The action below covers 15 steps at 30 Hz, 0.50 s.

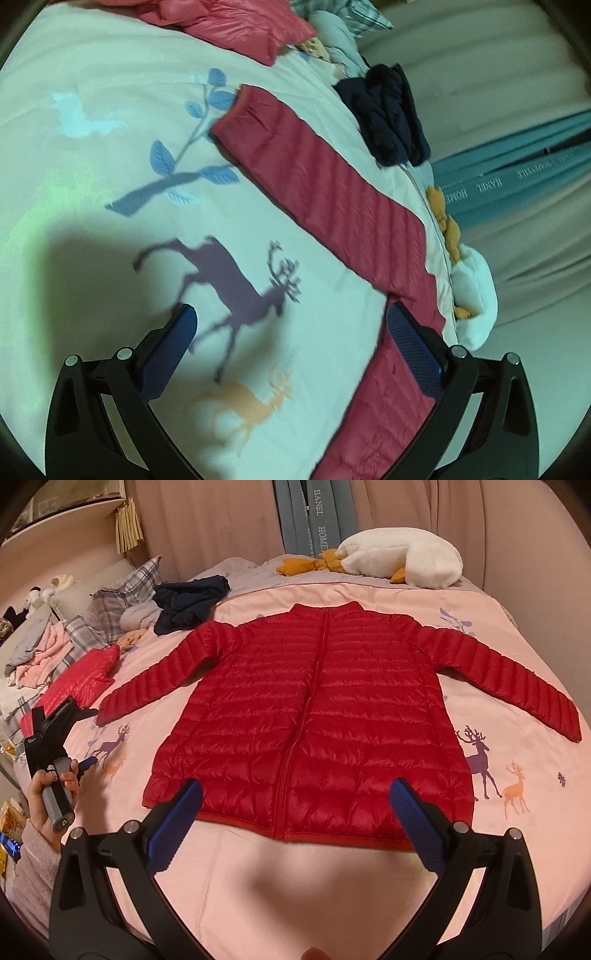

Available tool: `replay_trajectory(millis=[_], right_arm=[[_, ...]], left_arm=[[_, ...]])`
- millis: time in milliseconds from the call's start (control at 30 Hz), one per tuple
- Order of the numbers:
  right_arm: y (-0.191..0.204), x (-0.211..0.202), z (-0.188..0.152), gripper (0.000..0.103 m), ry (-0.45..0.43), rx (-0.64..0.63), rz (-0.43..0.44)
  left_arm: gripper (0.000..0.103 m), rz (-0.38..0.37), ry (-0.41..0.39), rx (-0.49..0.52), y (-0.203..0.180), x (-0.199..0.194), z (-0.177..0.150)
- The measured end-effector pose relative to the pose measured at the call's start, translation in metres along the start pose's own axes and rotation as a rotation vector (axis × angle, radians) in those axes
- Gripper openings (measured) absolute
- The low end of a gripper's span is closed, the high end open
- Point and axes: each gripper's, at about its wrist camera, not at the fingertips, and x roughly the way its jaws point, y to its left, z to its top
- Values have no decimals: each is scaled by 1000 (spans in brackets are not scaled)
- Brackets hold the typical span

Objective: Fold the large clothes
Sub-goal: 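Grasp the cuff of the red jacket sleeve with the left tool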

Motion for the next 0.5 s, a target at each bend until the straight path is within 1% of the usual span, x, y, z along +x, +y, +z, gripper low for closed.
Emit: replay_trajectory(millis=[133, 233, 333, 400, 500], right_arm=[[0, 12, 1, 101, 21, -3, -19], [1, 22, 3, 101, 45, -3, -25], [4, 30, 5, 101, 55, -11, -31], [6, 35, 6, 101, 60, -15, -32], [8, 41, 7, 101, 71, -24, -40]], left_arm=[[102, -18, -29, -37, 13, 9, 13], [102, -10, -55, -25, 10, 18, 26], [102, -3, -60, -15, 5, 33, 41], [102, -19, -61, -26, 3, 41, 49], [102, -64, -71, -57, 1, 57, 66]])
